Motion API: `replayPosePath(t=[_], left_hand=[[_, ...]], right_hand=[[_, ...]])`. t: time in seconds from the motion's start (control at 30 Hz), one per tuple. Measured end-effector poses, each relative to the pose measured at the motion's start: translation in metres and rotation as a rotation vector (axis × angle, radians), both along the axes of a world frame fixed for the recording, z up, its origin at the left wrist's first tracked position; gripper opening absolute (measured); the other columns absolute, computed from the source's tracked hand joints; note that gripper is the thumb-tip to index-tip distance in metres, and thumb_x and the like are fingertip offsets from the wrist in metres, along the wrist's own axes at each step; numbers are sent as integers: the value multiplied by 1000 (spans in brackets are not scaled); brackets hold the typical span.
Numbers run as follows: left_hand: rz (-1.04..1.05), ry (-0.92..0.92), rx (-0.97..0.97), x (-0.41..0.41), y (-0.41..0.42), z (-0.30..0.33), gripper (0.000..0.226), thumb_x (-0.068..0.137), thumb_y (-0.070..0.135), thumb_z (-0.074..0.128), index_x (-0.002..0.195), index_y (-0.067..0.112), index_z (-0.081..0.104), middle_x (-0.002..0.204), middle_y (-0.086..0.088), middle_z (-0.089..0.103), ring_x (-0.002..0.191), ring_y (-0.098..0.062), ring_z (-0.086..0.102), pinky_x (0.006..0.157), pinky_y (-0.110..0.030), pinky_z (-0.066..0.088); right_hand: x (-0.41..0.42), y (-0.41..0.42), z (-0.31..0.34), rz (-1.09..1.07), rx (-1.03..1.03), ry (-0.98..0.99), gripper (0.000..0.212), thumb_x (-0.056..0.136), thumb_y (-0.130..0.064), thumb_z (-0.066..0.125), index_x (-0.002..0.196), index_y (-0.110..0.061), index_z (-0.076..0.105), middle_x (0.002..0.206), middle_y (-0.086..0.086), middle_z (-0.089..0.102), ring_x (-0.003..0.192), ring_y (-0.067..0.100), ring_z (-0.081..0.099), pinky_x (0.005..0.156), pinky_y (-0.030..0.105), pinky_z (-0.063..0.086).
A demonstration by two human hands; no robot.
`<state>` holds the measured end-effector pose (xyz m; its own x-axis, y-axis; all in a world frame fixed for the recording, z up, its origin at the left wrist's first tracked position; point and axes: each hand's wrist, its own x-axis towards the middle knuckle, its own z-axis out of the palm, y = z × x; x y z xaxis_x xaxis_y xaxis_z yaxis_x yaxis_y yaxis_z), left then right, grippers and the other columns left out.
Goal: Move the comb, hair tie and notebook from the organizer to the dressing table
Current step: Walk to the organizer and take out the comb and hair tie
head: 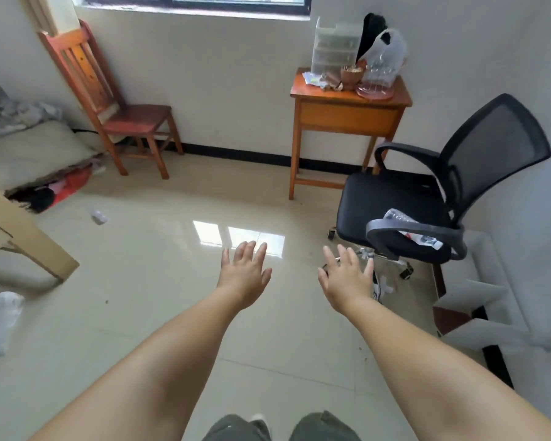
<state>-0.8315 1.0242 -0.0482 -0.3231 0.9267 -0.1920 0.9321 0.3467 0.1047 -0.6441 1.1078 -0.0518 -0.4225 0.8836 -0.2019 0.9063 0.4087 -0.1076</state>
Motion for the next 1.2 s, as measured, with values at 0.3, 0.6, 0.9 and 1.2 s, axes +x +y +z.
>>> replayPosePath(t=[0.3,0.6,0.9,1.2], left_hand=[[-135,29,37,-90,278,-1,58,98,42,20,150,22,3,160,-5,8,148,-21,1,118,-50,1],[-88,-17,113,-179,527,27,57,98,43,21,149,24,6,159,-5,10,148,-21,2,120,-50,3],[-102,1,168,-304,780,29,58,97,44,24,149,24,9,159,-5,12,148,-21,4,120,-50,3],[-188,-47,286,-369,1029,79,57,97,42,27,149,23,11,158,-4,17,146,-22,13,120,-47,9]], right_hand=[[-79,258,-2,-122,33,-20,56,97,-43,20,150,-29,7,160,4,8,148,23,3,117,55,5],[-175,524,29,-86,89,-7,56,98,-43,20,150,-28,8,160,6,11,148,24,4,118,53,7],[-290,765,24,-153,85,74,56,98,-44,19,150,-28,8,160,5,9,148,24,5,118,52,10],[-360,984,59,-351,54,318,53,97,-36,28,146,-19,24,153,7,29,140,25,27,109,45,31]])
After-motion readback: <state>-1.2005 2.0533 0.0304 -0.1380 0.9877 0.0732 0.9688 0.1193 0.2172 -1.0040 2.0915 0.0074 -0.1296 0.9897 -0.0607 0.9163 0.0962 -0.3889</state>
